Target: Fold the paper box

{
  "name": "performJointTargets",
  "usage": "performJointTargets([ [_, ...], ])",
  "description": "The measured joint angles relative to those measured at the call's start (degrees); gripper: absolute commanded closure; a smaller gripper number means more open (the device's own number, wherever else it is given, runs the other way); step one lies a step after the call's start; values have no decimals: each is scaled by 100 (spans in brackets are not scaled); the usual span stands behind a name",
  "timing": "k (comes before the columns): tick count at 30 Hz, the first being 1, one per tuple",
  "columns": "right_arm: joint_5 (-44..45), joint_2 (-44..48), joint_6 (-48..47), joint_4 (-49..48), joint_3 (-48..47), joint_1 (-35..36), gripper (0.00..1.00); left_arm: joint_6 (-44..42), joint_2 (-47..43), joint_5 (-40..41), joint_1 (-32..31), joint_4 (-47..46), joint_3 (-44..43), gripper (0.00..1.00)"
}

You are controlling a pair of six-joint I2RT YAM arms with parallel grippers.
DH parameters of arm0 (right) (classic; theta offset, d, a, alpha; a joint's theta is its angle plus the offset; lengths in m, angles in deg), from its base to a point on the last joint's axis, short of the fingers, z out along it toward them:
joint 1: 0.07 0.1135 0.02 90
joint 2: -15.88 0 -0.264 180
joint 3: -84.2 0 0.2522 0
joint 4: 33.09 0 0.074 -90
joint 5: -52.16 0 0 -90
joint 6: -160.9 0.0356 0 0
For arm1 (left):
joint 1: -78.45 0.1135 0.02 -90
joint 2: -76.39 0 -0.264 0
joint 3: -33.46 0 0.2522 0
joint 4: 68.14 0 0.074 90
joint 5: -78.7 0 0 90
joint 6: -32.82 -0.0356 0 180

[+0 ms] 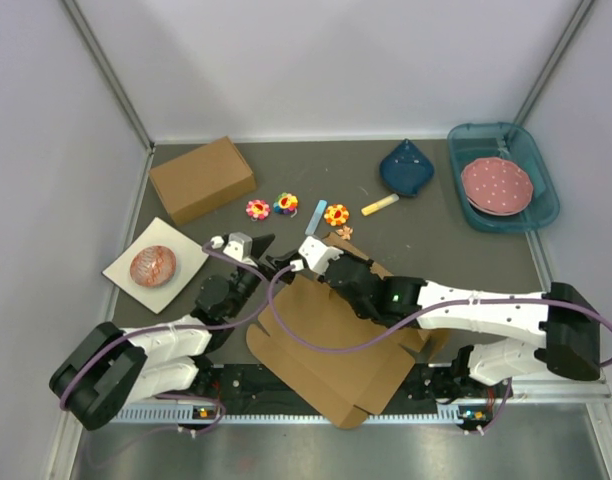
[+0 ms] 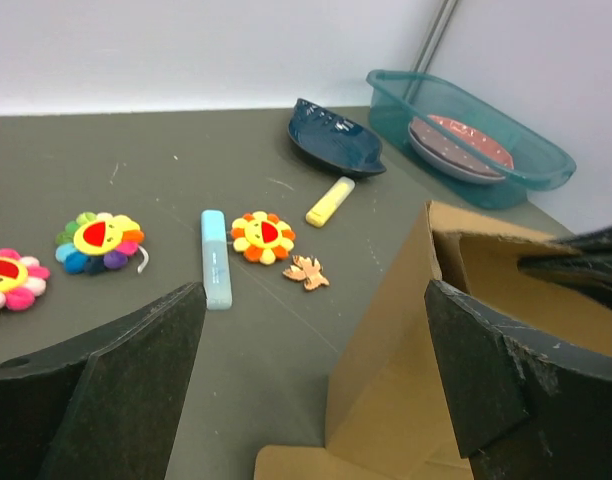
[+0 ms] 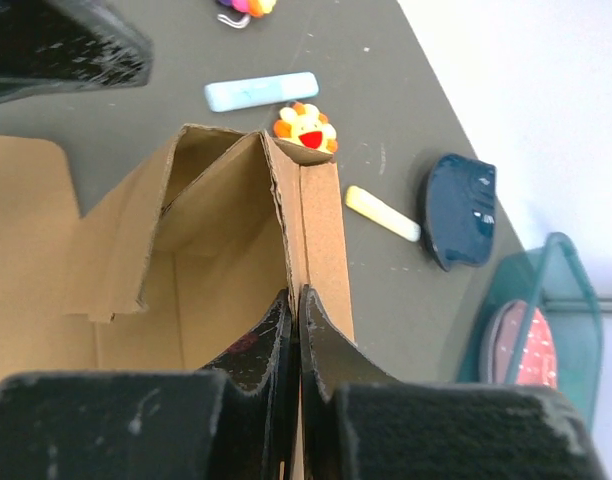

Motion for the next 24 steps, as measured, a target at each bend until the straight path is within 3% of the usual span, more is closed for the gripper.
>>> performJointTargets([
  [9,1062,-474,-286,-610,122,39,100,-28,74,85,-313,-136,186,1],
  [24,1386,-592,-452,-935,234,240,100,-330,1327,-61,-442,-726,210,1],
])
